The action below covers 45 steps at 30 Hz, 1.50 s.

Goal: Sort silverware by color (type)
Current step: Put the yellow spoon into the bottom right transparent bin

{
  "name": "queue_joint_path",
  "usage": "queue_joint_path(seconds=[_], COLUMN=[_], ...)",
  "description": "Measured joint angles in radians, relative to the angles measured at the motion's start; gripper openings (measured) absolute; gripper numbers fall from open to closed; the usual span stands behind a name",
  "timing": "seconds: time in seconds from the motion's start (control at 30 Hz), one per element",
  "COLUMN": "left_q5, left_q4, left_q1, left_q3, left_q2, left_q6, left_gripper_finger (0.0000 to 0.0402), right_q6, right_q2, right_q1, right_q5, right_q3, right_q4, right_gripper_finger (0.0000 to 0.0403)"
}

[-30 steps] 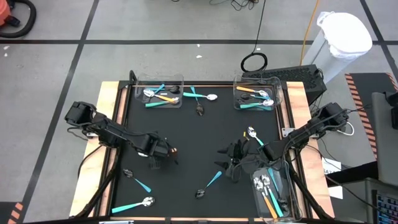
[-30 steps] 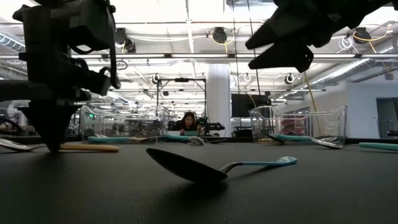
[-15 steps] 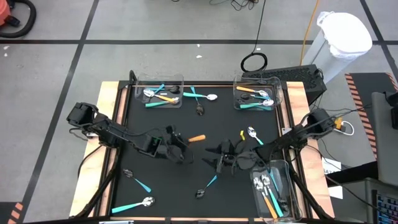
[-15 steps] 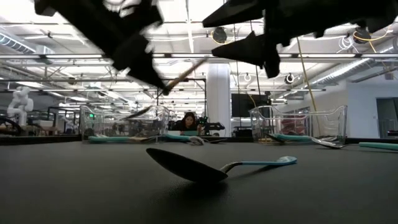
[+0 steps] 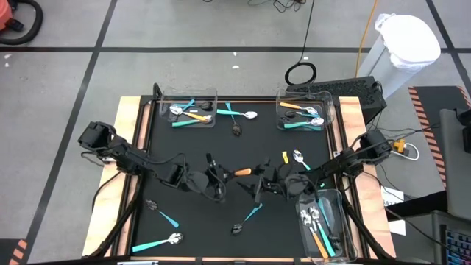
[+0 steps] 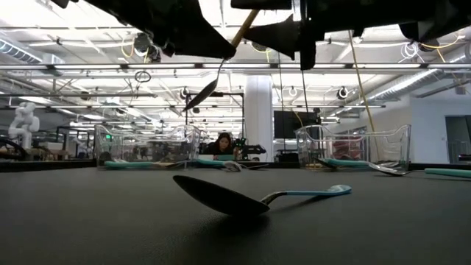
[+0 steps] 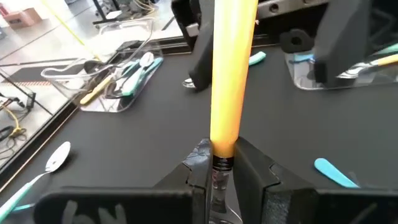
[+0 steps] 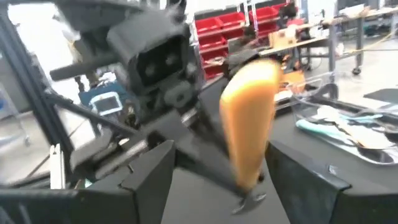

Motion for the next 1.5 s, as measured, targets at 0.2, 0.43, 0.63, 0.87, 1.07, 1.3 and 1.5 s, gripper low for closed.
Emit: queue_joint_path(seconds=[0.2,0.43,0.63,0.87,1.07,1.3,1.5], left_q5=[0.045,0.078,0.094,0.112,0.120,0.192,0.207], left_q4=[0.014,0.030,0.025,-0.066,-0.108,-0.116,-0.116], left_q1=[-0.018,-0.017,-0.010,-0.014,-0.015,-0.014,-0.014], left_q3=[0.000,0.000,0.000,0.001,0.001,0.001,0.001], left_q2=[0.000,0.000,0.000,-0.001,-0.001,-0.001,-0.001], left_q6=[0.000,-0.014,-0.106,-0.109,-0.178,-0.212,-0.213], left_gripper_finger=[0.0044,0.0045,0.0082,0.0152,0.0172,0.0173,0.0173], right_q6=[-0.017,-0.061,-0.081,0.182,0.418,0.642,0.785], right_q2=[0.000,0.000,-0.051,-0.361,-0.581,-0.673,-0.672], right_q1=[-0.006,-0.004,0.002,-0.012,-0.006,0.069,0.169], right_q5=[0.001,-0.004,-0.007,-0.154,-0.446,-0.721,-0.722], right_q3=[0.000,0.000,0.001,0.065,0.187,0.231,0.231], right_q4=[0.001,-0.004,-0.125,-0.865,-1.417,-1.816,-1.952], right_gripper_finger=[0.0208,0.0057,0.0057,0.0026,0.0027,0.0027,0.0027])
